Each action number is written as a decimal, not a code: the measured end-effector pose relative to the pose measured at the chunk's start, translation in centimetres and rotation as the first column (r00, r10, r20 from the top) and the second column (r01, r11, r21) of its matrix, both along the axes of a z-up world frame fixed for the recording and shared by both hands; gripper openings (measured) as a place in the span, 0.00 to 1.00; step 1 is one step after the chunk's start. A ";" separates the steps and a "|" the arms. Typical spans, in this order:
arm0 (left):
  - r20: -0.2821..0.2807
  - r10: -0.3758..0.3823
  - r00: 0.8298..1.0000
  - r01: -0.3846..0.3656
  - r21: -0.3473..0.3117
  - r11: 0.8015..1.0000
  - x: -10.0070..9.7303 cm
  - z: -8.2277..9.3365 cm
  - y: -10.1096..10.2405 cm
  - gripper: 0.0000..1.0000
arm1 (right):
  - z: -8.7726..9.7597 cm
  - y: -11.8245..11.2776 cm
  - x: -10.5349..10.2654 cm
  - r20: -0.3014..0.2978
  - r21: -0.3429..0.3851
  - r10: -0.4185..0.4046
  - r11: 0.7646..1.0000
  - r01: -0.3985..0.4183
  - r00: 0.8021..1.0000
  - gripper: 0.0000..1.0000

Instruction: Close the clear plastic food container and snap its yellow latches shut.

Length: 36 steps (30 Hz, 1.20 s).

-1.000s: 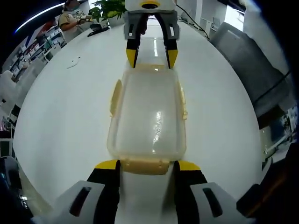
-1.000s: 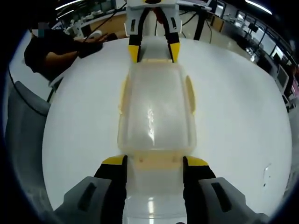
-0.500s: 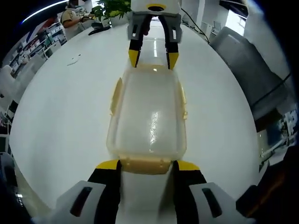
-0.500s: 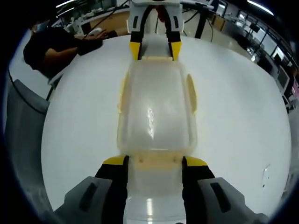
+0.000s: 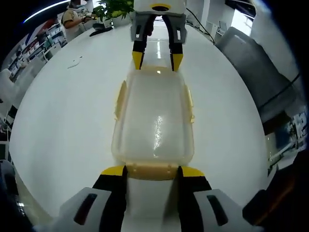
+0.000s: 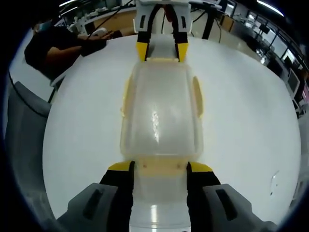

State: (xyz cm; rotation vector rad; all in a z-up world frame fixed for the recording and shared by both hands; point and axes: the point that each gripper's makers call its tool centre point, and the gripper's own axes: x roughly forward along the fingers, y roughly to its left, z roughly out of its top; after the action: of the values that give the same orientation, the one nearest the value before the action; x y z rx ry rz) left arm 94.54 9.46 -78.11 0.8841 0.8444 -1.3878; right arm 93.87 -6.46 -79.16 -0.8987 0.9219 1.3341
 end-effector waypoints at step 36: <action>0.013 0.058 0.998 -0.058 0.030 0.998 -0.6 5.2 0.6 0.31 | 5.5 0.4 -1.1 0.060 -0.051 0.027 0.998 -0.024 0.998 0.34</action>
State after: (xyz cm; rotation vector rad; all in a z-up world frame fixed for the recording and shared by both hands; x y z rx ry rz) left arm 93.93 10.05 -72.92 0.8837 0.8770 -1.3211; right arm 92.76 -6.01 -73.69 -0.9871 0.9033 1.3029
